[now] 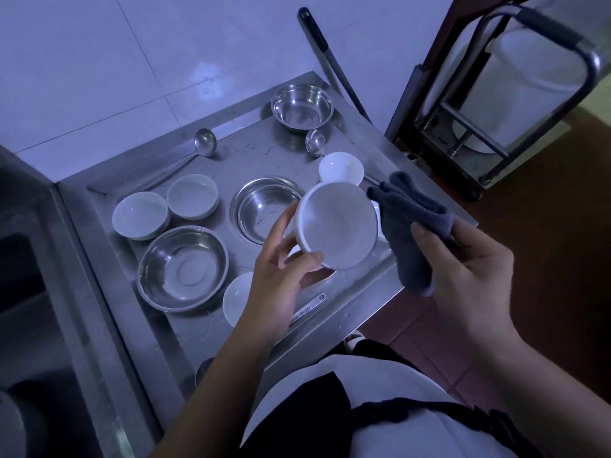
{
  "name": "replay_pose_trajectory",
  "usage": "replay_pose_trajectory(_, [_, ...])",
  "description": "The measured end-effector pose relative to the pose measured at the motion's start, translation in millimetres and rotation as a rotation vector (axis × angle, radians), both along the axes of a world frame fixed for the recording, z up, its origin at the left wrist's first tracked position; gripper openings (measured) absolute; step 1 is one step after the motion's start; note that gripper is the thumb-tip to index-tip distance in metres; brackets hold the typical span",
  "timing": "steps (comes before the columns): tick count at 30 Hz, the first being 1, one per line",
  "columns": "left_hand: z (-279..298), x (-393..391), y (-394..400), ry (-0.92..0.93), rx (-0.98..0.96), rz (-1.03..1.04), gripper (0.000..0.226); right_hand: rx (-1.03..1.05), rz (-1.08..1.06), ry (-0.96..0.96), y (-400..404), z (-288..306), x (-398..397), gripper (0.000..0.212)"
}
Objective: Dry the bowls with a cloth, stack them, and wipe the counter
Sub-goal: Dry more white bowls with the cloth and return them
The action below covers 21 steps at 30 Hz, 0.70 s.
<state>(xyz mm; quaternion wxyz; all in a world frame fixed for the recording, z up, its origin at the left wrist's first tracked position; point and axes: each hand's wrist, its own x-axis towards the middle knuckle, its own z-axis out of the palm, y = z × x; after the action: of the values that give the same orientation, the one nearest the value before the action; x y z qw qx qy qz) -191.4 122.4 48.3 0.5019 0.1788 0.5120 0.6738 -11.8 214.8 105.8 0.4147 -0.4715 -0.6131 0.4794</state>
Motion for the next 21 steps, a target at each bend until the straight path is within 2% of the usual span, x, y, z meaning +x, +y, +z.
replay_pose_trajectory(2, [1,4,2,0.099,-0.03,0.034,0.074,-0.03,0.01,-0.047,-2,3,-10,0.019])
replay_pose_trajectory(6, [5,18,4,0.359,-0.033,0.004,0.083,-0.569,-0.067,0.118,2,-7,-35,0.011])
replay_pose_trajectory(8, [5,23,4,0.383,-0.04,-0.012,0.082,-0.629,-0.071,0.158,2,-14,-46,0.01])
replay_pose_trajectory(13, [6,19,3,0.345,-0.018,-0.029,0.079,-0.552,0.094,0.189,-1,-17,-60,0.014])
replay_pose_trajectory(17, [6,3,4,0.262,-0.02,-0.046,0.081,-0.357,0.345,0.109,0,-23,-57,0.018])
replay_pose_trajectory(21, [0,-10,-2,-0.024,0.062,-0.087,0.073,-0.147,0.653,-0.004,9,-21,-56,0.018])
